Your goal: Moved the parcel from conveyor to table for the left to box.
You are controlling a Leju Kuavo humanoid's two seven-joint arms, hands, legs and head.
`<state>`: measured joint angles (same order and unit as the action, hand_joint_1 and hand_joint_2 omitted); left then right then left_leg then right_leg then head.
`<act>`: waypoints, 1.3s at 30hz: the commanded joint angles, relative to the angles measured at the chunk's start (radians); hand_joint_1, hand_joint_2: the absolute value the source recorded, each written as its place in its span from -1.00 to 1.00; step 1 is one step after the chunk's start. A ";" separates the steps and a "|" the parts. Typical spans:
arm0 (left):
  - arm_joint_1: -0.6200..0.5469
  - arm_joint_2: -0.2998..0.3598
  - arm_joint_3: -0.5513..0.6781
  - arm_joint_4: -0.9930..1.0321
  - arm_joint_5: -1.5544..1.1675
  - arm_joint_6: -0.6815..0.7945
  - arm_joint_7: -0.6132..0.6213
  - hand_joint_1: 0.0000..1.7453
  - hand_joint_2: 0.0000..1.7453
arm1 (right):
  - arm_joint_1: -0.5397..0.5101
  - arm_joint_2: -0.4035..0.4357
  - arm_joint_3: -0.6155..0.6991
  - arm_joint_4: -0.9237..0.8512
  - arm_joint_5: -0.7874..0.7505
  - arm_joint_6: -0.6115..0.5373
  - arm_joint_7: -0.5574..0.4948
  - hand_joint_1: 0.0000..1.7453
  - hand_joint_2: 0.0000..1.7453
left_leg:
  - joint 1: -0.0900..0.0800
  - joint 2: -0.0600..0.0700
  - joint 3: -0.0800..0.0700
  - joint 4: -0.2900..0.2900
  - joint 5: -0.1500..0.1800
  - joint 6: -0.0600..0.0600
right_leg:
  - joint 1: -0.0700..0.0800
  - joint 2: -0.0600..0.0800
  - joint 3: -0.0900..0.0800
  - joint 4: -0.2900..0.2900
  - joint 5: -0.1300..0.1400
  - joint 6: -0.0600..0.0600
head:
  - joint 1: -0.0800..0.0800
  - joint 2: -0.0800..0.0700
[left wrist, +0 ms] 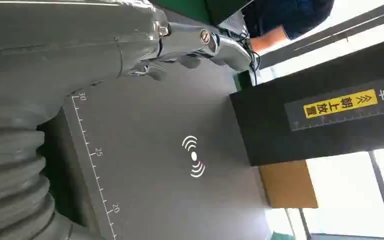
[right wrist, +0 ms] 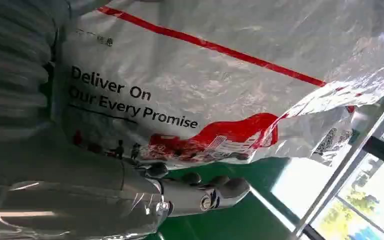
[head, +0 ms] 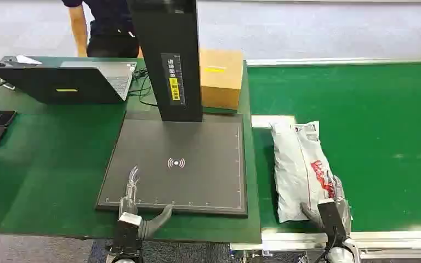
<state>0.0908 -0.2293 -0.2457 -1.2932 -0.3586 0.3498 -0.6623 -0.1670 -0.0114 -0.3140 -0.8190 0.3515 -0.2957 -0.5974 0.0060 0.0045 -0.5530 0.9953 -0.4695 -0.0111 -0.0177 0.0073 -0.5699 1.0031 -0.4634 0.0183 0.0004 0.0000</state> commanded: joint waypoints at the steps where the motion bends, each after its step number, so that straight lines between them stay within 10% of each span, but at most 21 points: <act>1: -0.032 0.032 -0.001 0.058 0.007 0.010 -0.009 -1.00 1.00 | 0.009 0.029 0.040 -0.034 -0.037 0.072 0.033 -1.00 1.00 | 0.001 0.000 0.003 -0.002 0.001 0.000 | 0.001 -0.001 0.003 -0.003 0.001 -0.002 | 0.000 0.000; 16: -0.029 0.054 0.043 -0.058 -0.010 0.029 -0.005 -1.00 1.00 | -0.028 0.050 0.083 0.001 -0.002 0.123 0.183 -0.80 1.00 | 0.001 0.002 0.001 -0.001 0.000 0.000 | 0.001 0.002 0.001 -0.001 0.001 -0.001 | 0.000 0.000; 26: -0.019 0.033 0.090 -0.157 -0.053 0.024 0.031 -1.00 1.00 | -0.020 0.095 0.075 -0.116 0.023 0.105 0.222 0.88 1.00 | 0.001 0.002 0.004 -0.001 0.001 0.000 | 0.002 0.002 0.004 -0.001 0.002 -0.002 | 0.000 0.000; 39: -0.011 0.006 0.137 -0.183 -0.082 0.022 0.027 -1.00 1.00 | 0.131 0.164 0.011 -0.490 0.069 0.007 0.186 1.00 1.00 | 0.001 -0.002 0.004 0.000 0.000 0.000 | 0.002 -0.002 0.004 0.000 -0.001 -0.002 | 0.000 0.000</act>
<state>0.0780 -0.2102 -0.1541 -1.4584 -0.4315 0.3731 -0.6317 -0.1161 0.0824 -0.2506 -1.0698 0.3841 -0.2447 -0.3890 0.0064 0.0041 -0.5496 0.9953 -0.4695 -0.0113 -0.0172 0.0069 -0.5661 1.0031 -0.4639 0.0185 0.0004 0.0000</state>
